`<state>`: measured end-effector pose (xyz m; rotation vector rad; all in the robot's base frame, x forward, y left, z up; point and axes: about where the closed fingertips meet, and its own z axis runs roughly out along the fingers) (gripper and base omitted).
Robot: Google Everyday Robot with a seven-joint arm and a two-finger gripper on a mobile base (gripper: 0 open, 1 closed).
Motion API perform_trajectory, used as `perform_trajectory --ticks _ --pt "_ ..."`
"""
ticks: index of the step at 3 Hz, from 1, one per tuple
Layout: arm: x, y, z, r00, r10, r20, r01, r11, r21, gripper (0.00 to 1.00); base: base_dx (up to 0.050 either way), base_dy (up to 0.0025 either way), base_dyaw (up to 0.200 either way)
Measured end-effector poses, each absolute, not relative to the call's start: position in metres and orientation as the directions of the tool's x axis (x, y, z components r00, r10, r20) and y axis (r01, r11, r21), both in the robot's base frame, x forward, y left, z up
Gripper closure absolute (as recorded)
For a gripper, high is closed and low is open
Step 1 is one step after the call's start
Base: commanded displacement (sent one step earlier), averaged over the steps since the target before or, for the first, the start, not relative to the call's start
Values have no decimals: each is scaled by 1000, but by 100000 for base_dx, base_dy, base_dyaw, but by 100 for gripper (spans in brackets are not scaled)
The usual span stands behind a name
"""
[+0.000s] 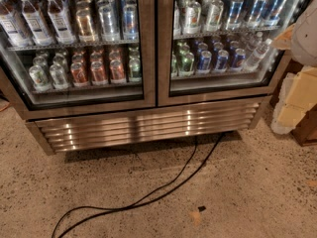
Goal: Open left fridge door
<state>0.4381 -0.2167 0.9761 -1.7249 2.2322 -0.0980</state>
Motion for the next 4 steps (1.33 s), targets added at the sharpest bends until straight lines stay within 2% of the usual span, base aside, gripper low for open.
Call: perform_trajectory --ticks 1,3,4 --pt "438 -217 976 -222 -953 -207 -931 270 -245 0 0 0 0" --pt "452 -199 953 -277 -953 -120 -925 298 -237 0 0 0 0" --pt "464 -181 908 -230 -955 -186 -947 264 -183 0 0 0 0"
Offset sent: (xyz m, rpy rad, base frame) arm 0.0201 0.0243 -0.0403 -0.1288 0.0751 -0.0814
